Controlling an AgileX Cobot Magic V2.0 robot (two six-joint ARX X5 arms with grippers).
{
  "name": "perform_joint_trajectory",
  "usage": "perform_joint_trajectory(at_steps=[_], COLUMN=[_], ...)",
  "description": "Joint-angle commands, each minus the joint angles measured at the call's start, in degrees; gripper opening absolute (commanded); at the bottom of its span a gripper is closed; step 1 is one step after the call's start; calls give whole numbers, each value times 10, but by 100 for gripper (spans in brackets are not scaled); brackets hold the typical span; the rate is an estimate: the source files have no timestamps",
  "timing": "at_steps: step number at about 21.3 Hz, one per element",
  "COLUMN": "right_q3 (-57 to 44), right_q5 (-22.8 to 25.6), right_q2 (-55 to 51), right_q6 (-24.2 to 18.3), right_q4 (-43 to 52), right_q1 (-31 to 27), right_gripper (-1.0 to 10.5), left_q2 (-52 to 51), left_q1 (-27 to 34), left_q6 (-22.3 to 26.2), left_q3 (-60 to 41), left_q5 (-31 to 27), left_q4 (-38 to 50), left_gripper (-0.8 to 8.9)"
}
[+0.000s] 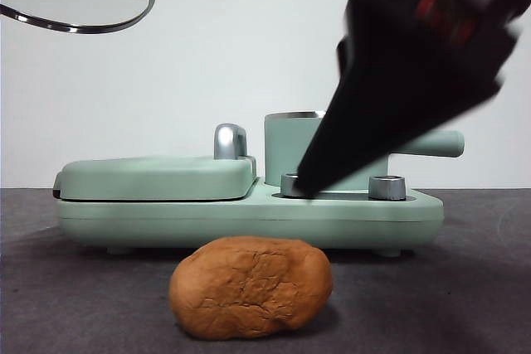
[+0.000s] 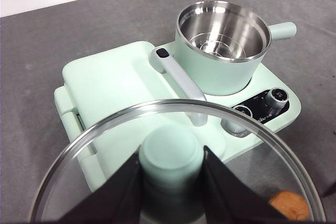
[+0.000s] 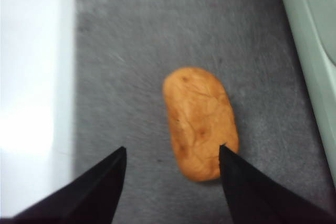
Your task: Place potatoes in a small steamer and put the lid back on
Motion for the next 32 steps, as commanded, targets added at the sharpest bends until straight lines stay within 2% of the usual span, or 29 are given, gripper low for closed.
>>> perform_joint_trajectory(at_steps=[1, 16, 19, 22, 25, 30, 32], right_q3=[10, 10, 10, 10, 10, 13, 17], right_q5=[16, 27, 22, 10, 10, 8, 8], right_q2=[37, 154, 156, 156, 156, 136, 112], right_q6=[-10, -3, 24, 42, 61, 122, 159], right_q4=[22, 109, 98, 83, 72, 72, 60], right_q1=[8, 8, 8, 8, 8, 8, 6], right_gripper=[344, 357, 349, 256, 220, 213, 213], left_q2=[2, 2, 2, 2, 2, 2, 2], left_q1=[-2, -2, -2, -2, -2, -2, -2], left_q6=[-2, 0, 0, 0, 0, 0, 0], left_q3=[10, 10, 10, 10, 10, 10, 10], left_q5=[-1, -14, -14, -14, -14, -14, -14], left_q4=[17, 17, 17, 17, 17, 17, 17], left_gripper=[14, 14, 14, 14, 14, 14, 14])
